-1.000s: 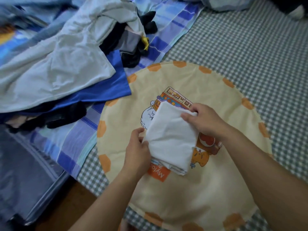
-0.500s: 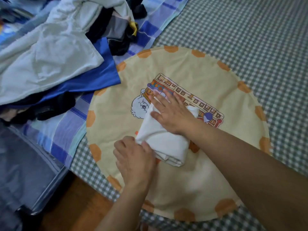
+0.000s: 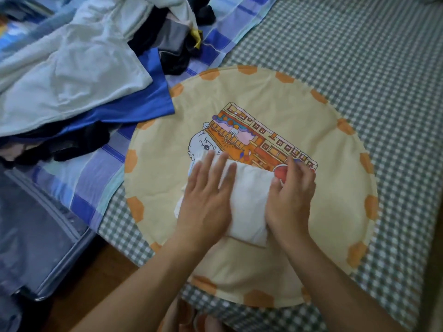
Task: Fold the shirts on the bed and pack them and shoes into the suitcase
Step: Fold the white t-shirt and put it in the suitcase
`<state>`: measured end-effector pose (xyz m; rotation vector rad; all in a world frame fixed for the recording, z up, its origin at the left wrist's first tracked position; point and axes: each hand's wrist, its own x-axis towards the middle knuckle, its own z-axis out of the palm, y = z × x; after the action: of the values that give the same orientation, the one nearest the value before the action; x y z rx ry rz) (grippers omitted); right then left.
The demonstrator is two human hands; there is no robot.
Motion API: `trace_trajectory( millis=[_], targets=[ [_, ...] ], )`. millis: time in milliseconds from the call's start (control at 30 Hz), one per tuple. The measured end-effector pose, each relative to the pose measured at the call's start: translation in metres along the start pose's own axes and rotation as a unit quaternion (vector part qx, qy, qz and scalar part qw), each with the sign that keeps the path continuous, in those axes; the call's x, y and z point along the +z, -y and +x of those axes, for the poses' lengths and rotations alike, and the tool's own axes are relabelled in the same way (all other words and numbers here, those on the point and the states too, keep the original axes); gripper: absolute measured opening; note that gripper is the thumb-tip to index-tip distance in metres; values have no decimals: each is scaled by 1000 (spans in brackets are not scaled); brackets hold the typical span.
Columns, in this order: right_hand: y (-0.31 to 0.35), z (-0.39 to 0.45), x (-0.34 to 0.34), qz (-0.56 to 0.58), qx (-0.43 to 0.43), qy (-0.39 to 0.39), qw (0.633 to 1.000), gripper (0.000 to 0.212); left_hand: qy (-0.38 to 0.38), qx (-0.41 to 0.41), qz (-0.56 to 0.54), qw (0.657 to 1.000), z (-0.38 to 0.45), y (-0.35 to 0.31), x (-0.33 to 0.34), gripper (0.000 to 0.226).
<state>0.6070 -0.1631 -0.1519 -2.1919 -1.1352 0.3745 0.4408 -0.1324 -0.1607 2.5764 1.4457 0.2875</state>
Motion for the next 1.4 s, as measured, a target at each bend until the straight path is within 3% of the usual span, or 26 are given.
trace_trajectory(
  millis=[67,133,200,300,367,433,500,633,700,767,867,1000,1033,1100,1233,1400],
  targets=[
    [1,-19,20,-70,-139,-8,988,46,65,20,28,997,0,15,17,59],
    [-13,-35,44,-164,-200,94,961,51,117,-33,55,991,1,30,32,67],
    [-33,-34,54,-233,-145,141,951,59,130,-80,48,987,2,27,38,68],
    [-37,-26,45,-236,-27,101,966,61,132,-243,-30,961,9,11,30,61],
    [-23,-36,37,-224,5,108,969,60,138,-305,-51,941,5,3,17,59],
    [-13,-47,34,-159,29,143,977,57,160,-315,-114,928,1,3,6,60],
    [-7,-43,23,-25,111,211,971,60,195,-321,-214,902,-5,11,-3,64],
    [14,-53,-18,213,205,318,901,54,200,-333,-422,819,-48,39,-47,66],
    [41,-82,-29,240,202,363,877,45,181,-340,-494,780,-93,57,-73,55],
    [77,-118,-19,228,156,399,874,40,142,-365,-513,764,-147,86,-90,49],
    [128,-170,37,163,45,455,874,42,75,-454,-528,714,-225,152,-106,52],
    [192,-244,155,83,-69,530,841,40,38,-588,-558,584,-317,265,-111,61],
    [204,-261,187,62,-87,536,837,43,43,-600,-559,570,-340,293,-105,66],
    [224,-295,257,33,-100,538,836,55,60,-601,-548,578,-381,349,-76,73],
    [250,-355,384,-22,-87,567,819,52,54,-627,-494,600,-431,442,-26,71],
    [278,-390,471,-102,-48,586,802,59,64,-615,-511,597,-465,527,-14,63]
  ],
)
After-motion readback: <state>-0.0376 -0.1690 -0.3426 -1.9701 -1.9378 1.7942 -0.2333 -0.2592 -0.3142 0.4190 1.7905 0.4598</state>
